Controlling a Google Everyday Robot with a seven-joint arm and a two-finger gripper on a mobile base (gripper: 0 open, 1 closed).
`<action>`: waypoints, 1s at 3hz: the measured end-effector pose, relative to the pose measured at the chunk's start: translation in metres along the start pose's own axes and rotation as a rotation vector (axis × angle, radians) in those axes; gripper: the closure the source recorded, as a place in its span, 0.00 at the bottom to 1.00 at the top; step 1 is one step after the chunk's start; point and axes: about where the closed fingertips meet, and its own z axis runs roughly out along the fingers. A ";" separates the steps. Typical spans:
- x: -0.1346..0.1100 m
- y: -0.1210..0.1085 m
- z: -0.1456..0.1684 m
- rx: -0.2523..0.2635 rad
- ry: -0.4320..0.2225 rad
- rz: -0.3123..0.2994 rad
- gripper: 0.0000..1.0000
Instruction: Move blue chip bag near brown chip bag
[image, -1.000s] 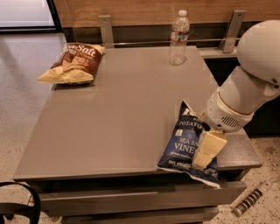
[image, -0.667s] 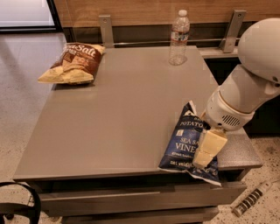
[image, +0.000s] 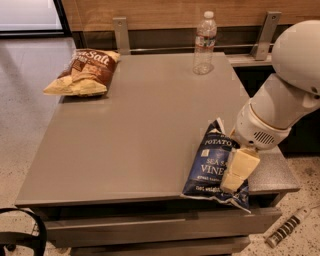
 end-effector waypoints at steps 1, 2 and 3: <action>-0.008 -0.008 -0.041 0.090 0.019 -0.043 1.00; -0.018 -0.023 -0.070 0.163 0.003 -0.099 1.00; -0.036 -0.047 -0.097 0.253 -0.078 -0.188 1.00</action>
Offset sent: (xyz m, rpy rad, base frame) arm 0.0437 -0.0130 0.1148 -0.0683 -0.2913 0.0938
